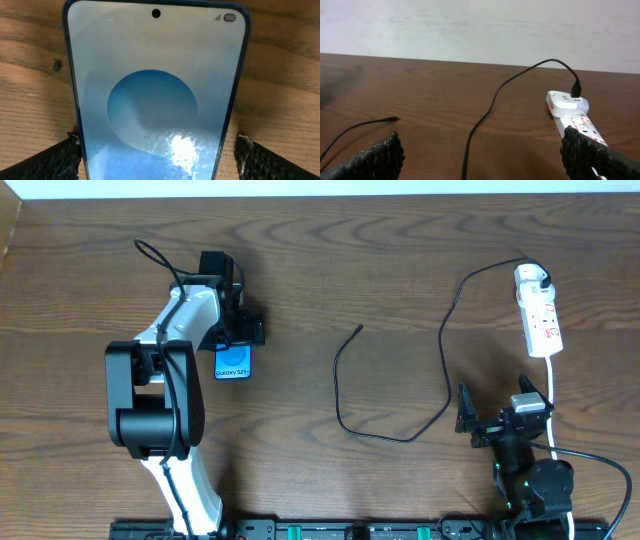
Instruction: Plug charger to phone and switch on socket
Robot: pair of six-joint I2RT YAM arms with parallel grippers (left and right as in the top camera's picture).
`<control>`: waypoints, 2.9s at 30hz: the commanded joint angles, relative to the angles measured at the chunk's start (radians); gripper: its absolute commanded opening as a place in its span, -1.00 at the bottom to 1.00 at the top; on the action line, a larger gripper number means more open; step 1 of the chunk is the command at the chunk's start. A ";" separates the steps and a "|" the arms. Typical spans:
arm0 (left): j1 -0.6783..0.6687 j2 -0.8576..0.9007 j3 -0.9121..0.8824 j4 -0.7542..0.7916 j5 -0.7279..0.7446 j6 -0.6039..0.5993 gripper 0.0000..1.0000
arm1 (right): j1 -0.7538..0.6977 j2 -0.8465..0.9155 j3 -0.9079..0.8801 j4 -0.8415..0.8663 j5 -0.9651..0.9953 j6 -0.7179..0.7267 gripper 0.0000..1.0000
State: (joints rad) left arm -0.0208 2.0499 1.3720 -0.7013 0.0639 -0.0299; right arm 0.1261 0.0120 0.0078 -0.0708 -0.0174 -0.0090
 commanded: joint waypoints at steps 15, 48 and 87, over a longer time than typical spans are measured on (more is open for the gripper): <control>0.006 0.050 -0.042 0.007 -0.032 0.002 0.95 | 0.006 -0.006 -0.003 -0.004 0.008 -0.007 0.99; 0.006 0.051 -0.042 -0.004 -0.069 0.010 0.95 | 0.006 -0.006 -0.003 -0.004 0.008 -0.007 0.98; 0.006 0.041 -0.037 -0.031 -0.069 0.009 0.55 | 0.006 -0.006 -0.003 -0.004 0.008 -0.007 0.99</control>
State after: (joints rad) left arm -0.0208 2.0460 1.3693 -0.7033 0.0498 -0.0257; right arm 0.1261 0.0120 0.0078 -0.0711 -0.0174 -0.0090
